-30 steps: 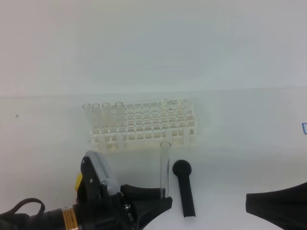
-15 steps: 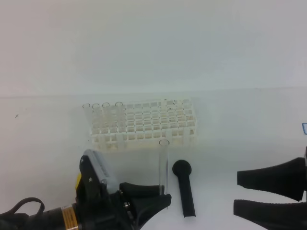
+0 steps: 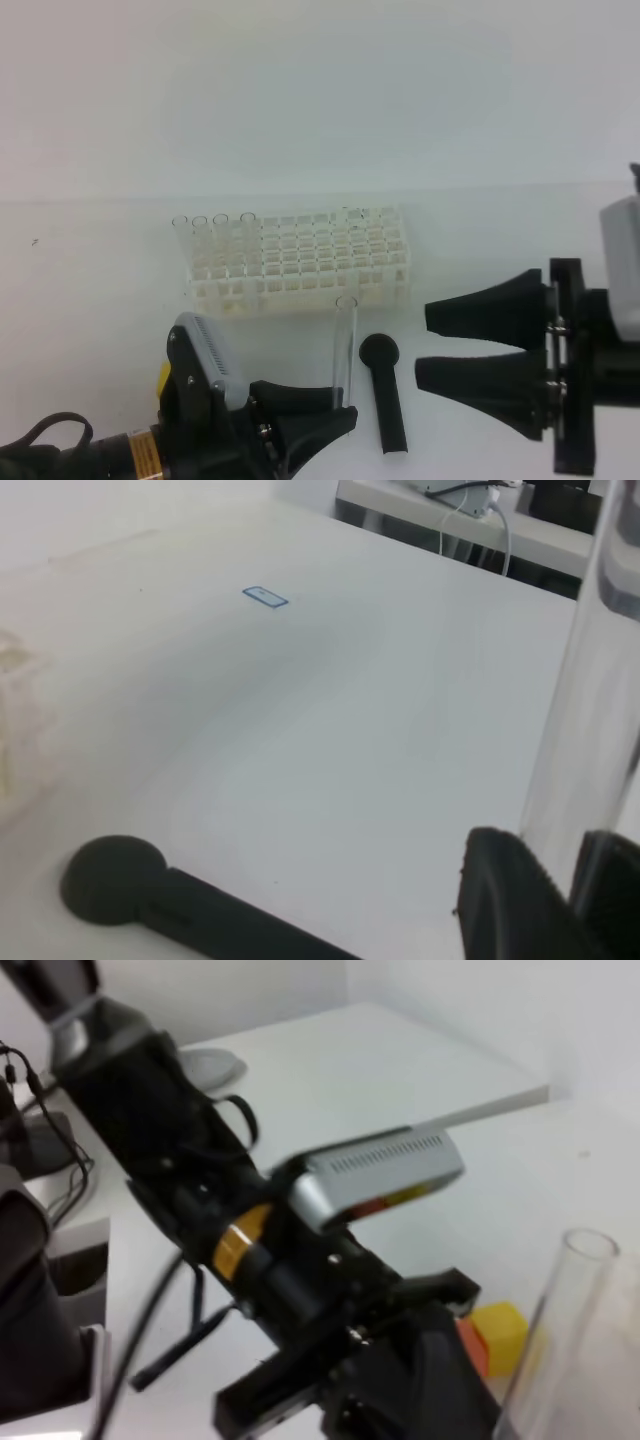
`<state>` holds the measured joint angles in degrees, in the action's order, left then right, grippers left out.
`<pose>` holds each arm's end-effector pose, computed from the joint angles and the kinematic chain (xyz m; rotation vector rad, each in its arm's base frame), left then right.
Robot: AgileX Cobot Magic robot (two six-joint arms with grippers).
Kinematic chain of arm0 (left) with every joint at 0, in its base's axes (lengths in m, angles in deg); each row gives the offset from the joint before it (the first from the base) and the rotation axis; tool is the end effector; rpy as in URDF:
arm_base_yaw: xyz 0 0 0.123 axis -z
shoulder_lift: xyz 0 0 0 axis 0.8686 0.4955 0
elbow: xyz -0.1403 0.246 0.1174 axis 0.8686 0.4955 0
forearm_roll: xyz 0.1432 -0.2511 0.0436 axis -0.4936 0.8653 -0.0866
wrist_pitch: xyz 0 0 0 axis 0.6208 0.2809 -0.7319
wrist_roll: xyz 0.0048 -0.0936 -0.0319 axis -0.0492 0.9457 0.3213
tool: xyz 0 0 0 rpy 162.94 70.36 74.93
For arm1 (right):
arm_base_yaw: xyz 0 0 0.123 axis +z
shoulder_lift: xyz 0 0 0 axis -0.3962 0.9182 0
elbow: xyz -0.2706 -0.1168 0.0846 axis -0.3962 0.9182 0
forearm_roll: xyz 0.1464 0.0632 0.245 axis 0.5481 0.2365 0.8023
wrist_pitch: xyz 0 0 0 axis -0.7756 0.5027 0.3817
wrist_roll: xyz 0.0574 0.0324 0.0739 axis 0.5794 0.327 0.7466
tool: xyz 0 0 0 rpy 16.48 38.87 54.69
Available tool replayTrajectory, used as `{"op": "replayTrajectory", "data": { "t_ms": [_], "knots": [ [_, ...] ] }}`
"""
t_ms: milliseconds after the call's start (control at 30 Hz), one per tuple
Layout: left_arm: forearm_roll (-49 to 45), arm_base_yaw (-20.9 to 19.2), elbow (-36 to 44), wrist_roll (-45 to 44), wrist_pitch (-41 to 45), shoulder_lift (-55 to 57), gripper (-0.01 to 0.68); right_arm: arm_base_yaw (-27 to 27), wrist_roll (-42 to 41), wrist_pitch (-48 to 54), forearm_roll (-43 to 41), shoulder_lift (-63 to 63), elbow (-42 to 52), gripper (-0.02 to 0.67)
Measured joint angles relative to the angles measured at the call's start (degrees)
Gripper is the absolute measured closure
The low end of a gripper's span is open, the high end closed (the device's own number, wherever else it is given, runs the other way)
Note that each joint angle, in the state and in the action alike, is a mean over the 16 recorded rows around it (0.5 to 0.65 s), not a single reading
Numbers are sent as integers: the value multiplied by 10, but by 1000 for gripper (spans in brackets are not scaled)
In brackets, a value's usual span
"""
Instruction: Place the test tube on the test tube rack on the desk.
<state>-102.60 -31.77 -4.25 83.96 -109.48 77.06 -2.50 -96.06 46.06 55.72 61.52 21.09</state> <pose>0.1722 -0.1827 0.1572 1.0296 1.4281 -1.1878 0.2092 0.1632 0.2728 -1.1006 1.5733 0.9754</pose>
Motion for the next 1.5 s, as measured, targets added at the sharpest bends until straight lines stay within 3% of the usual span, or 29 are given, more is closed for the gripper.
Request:
{"op": "replayTrajectory", "data": {
  "t_ms": [667,1500],
  "knots": [
    [2,0,-49,13,-17,-1,646,0,-67,12,11,131,-104,140],
    [24,0,-56,17,-13,-1,660,33,-63,43,11,218,-169,133]
  ]
}}
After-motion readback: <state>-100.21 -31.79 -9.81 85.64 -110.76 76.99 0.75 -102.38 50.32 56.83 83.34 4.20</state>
